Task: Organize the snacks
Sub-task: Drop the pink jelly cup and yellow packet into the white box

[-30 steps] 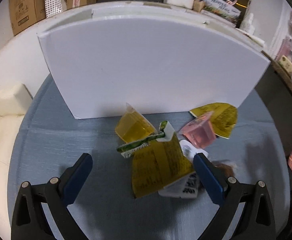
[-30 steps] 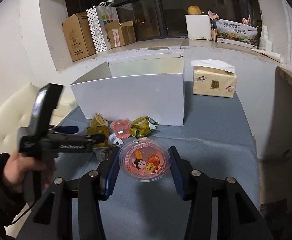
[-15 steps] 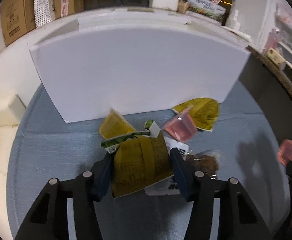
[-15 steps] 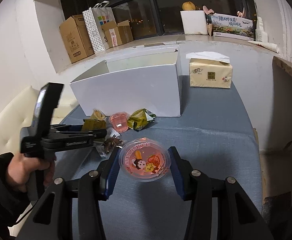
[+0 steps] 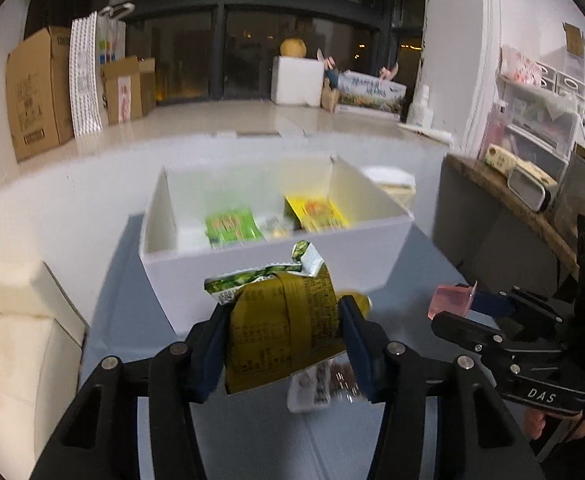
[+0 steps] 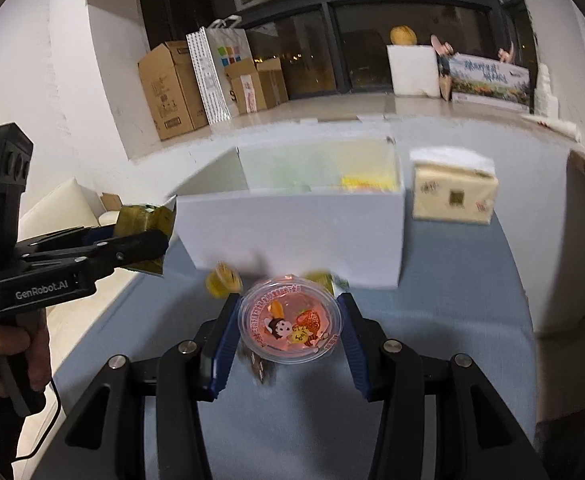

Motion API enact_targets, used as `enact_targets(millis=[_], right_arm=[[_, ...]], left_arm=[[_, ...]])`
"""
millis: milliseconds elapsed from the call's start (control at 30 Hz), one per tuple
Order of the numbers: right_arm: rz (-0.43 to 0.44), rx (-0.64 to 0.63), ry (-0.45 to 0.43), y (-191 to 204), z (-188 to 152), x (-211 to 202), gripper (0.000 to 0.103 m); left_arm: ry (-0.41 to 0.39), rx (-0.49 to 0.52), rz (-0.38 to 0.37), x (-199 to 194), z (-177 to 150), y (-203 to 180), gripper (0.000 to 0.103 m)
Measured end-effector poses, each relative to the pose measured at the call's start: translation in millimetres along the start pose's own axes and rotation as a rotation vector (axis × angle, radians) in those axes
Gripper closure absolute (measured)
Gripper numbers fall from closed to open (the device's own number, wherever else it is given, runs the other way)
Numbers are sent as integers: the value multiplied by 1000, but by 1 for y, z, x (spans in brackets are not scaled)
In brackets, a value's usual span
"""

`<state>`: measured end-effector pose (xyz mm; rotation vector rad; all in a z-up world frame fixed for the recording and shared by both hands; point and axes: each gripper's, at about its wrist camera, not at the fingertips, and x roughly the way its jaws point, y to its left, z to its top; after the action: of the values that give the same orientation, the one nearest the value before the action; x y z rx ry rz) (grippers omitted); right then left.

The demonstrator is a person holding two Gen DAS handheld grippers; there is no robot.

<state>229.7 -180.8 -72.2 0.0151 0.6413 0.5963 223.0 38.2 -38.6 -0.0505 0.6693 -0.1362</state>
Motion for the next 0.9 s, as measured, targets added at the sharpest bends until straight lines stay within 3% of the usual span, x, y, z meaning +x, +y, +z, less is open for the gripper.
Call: enact_targets(millis=[200, 400, 500, 700, 767, 800, 900], right_arm=[[-3, -19, -50, 6, 58, 19, 51], [-32, 18, -47, -5, 103, 56, 51], [-83, -1, -17, -11, 111, 76, 51], [-92, 34, 59, -30, 107, 112, 50], [-149, 33, 57, -35, 104, 116, 22], [-162, 36, 47, -37, 102, 115, 1], [-141, 68, 29, -47, 100, 111, 0]], left_arm=[[-56, 22, 19, 4, 41, 11, 46], [-54, 29, 28, 39, 77, 27, 46], [-29, 20, 25, 61, 84, 35, 46], [39, 9, 30, 101, 83, 43, 43], [51, 11, 53, 108, 80, 44, 13], [38, 19, 64, 108, 78, 43, 7], [24, 35, 67, 105, 74, 42, 2]])
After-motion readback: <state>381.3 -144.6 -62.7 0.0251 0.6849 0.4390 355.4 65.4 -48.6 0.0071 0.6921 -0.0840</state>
